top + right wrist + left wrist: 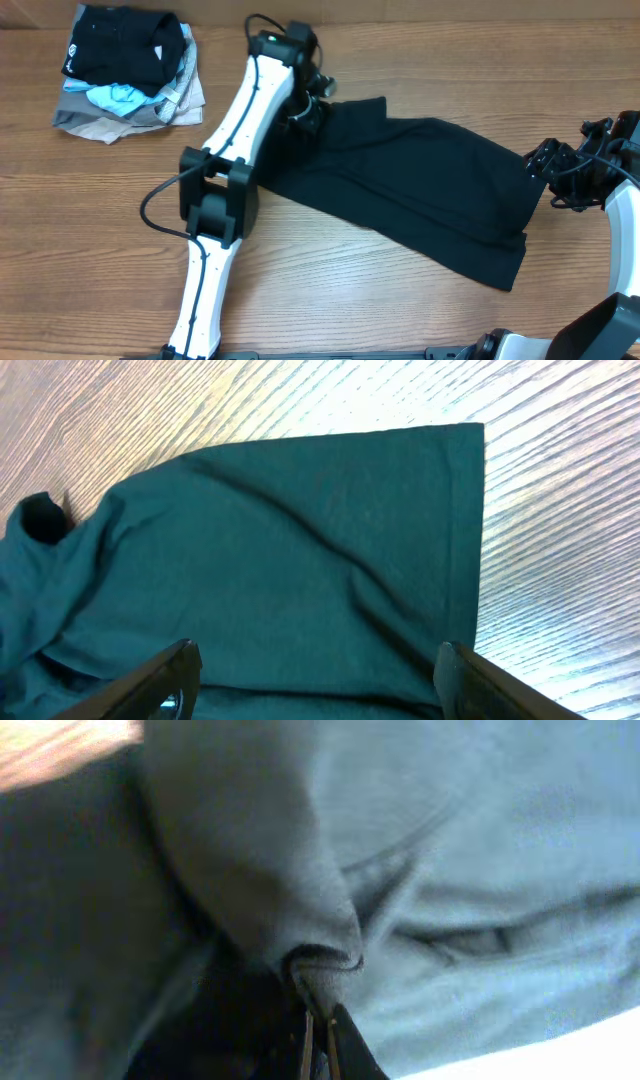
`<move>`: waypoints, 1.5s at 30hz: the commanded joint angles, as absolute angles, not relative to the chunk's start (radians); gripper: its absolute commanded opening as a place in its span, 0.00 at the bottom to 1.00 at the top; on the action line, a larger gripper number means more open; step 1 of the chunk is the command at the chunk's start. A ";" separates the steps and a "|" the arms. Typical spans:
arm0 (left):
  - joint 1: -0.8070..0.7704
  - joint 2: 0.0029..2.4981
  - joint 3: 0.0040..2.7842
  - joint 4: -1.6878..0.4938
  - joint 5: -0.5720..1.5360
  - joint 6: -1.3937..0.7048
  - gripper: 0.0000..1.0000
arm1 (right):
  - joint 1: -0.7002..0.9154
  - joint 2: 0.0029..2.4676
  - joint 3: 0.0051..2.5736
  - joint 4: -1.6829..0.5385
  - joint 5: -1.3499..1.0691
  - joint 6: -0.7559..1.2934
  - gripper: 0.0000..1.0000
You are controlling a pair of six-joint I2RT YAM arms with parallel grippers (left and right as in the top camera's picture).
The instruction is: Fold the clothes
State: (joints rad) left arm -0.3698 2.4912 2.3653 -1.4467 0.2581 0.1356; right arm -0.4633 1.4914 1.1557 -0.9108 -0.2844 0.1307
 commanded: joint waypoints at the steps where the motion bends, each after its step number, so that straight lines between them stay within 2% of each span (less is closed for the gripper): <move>1: -0.446 2.450 2.360 -1.482 0.218 0.268 0.04 | -0.464 1.489 1.186 -0.901 -0.290 0.126 0.79; 4: -0.486 2.450 2.329 -1.496 0.189 0.305 0.05 | -0.464 1.489 1.186 -0.898 -0.290 0.126 0.79; 6: -0.511 2.450 2.291 -1.499 0.143 0.319 0.26 | -0.464 1.489 1.186 -0.898 -0.290 0.126 0.80; 7: -0.519 2.450 2.271 -1.498 0.120 0.327 0.47 | -0.464 1.489 1.186 -0.898 -0.290 0.126 0.79; 8: -0.524 2.450 2.256 -1.497 0.096 0.342 0.62 | -0.464 1.489 1.186 -0.897 -0.290 0.126 0.80; 9: -0.526 2.450 2.243 -1.493 0.069 0.353 0.67 | -0.464 1.489 1.186 -0.897 -0.290 0.126 0.80; 13: -0.515 2.445 2.266 -1.433 0.013 0.308 0.65 | -0.464 1.489 1.186 -0.892 -0.290 0.126 0.80; 17: -0.486 2.445 2.429 -1.413 0.027 0.229 0.65 | -0.464 1.489 1.186 -0.894 -0.290 0.126 0.80; 19: -0.470 2.445 2.543 -1.394 0.028 0.183 0.71 | -0.464 1.489 1.186 -0.894 -0.290 0.126 0.80; 21: -0.456 2.445 2.594 -1.361 0.038 0.153 0.82 | -0.464 1.489 1.186 -0.894 -0.290 0.126 0.80; 23: -0.437 2.446 2.598 -1.326 0.048 0.125 0.86 | -0.464 1.489 1.186 -0.895 -0.290 0.126 0.80; 27: -0.372 2.479 2.575 -1.304 0.071 0.040 0.86 | -0.464 1.489 1.186 -0.894 -0.290 0.126 0.80; 33: -0.301 2.563 2.554 -1.303 0.281 0.076 0.80 | -0.464 1.489 1.186 -0.894 -0.290 0.126 0.80; 45: -0.324 2.650 2.554 -1.211 0.432 0.135 0.80 | -0.464 1.489 1.186 -0.894 -0.290 0.126 0.80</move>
